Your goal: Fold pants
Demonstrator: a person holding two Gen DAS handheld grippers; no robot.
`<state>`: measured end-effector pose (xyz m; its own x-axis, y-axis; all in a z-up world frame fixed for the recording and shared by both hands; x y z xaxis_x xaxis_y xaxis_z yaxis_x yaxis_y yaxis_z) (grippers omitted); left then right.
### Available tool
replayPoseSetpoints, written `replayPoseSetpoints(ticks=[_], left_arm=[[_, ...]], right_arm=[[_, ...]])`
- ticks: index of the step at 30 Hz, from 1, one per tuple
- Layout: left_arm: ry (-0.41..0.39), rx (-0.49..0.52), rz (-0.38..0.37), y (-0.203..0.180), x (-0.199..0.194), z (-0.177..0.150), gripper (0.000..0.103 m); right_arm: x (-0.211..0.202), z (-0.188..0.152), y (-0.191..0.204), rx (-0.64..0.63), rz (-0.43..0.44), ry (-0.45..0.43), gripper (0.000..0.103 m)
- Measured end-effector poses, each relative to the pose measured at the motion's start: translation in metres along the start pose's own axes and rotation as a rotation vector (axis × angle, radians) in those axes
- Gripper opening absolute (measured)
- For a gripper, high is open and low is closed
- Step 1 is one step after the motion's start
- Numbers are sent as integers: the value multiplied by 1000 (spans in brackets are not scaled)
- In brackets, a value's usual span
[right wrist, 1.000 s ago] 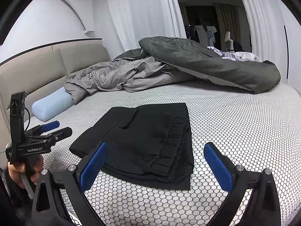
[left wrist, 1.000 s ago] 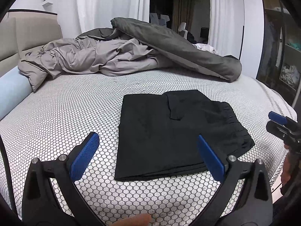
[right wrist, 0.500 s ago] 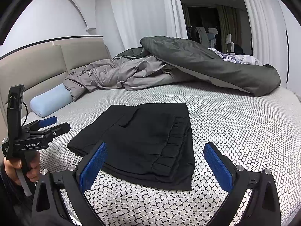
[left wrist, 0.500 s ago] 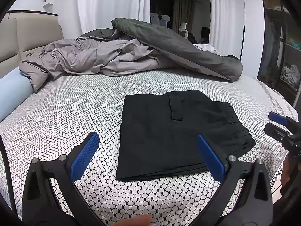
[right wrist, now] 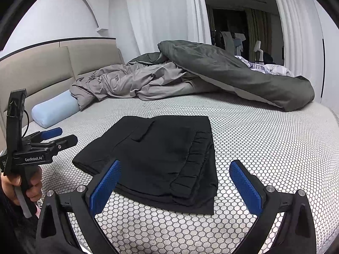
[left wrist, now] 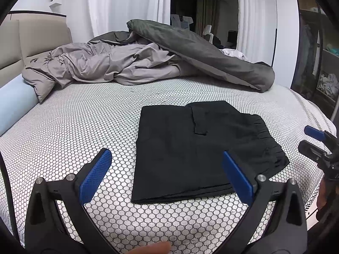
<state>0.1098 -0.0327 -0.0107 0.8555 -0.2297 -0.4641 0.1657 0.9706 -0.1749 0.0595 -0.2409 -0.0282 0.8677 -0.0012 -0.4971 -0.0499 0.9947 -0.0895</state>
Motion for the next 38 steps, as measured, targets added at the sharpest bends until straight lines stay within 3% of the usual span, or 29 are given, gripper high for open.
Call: replayPoseSetpoints(ticks=[38], left_arm=[[-2, 19, 4, 2, 2, -3, 102]], right_arm=[[-1, -3, 2, -43, -14, 2, 103]])
Point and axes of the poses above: each gripper's, at about its wrist camera, not at the fingertips, and x roughly the way its jaws point, y to its left, z to its top, the point moved 8 cm from there along x, roughly the way its jaws point, and after that the axes turned 13 degrees about -z, right-handed, at the moved point
